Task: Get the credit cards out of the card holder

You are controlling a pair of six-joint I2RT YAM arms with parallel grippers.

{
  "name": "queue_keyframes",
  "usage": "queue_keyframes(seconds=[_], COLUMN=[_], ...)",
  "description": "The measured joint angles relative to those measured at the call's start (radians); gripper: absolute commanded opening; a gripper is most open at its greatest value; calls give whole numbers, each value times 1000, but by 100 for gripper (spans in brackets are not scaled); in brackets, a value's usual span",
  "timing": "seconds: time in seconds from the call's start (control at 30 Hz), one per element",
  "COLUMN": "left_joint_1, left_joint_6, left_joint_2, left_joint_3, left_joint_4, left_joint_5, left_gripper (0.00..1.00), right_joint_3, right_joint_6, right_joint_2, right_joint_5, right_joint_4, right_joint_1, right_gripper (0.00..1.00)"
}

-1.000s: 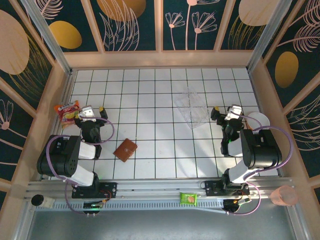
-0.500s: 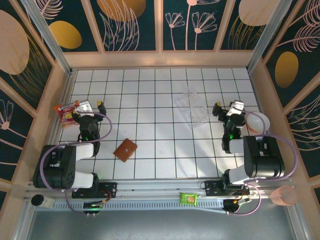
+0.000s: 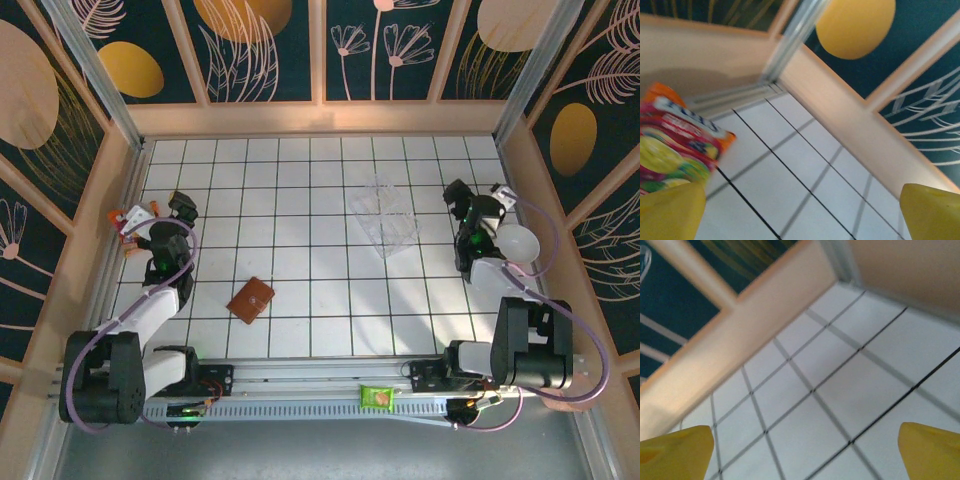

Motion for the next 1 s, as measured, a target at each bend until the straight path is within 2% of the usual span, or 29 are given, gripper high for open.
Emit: queue_keyframes(seconds=[0.2,0.37,0.53,0.73,1.0], left_joint_1=[0,0,0,-5,-12], left_joint_6=[-151,-188,-200,-199,-196], left_joint_2=[-25,0,39,52,48], left_joint_3=[-63,-68,-67,-67,-66], left_joint_4=[55,52,45,45,17], left_joint_5=[251,482,653,766,830], left_gripper=[98,83,74,71,70], right_joint_3=[37,83,97,108,132], right_joint_6=[-6,-64,-98,-141,-198], right_joint_2=[18,57,91,126,154], right_joint_5=[-238,-268,-261,-248,-269], right_joint_4=[-154,-245,-294,-342,-369], right_joint_1=[69,185,200,201,222], right_gripper=[80,76,74,65,46])
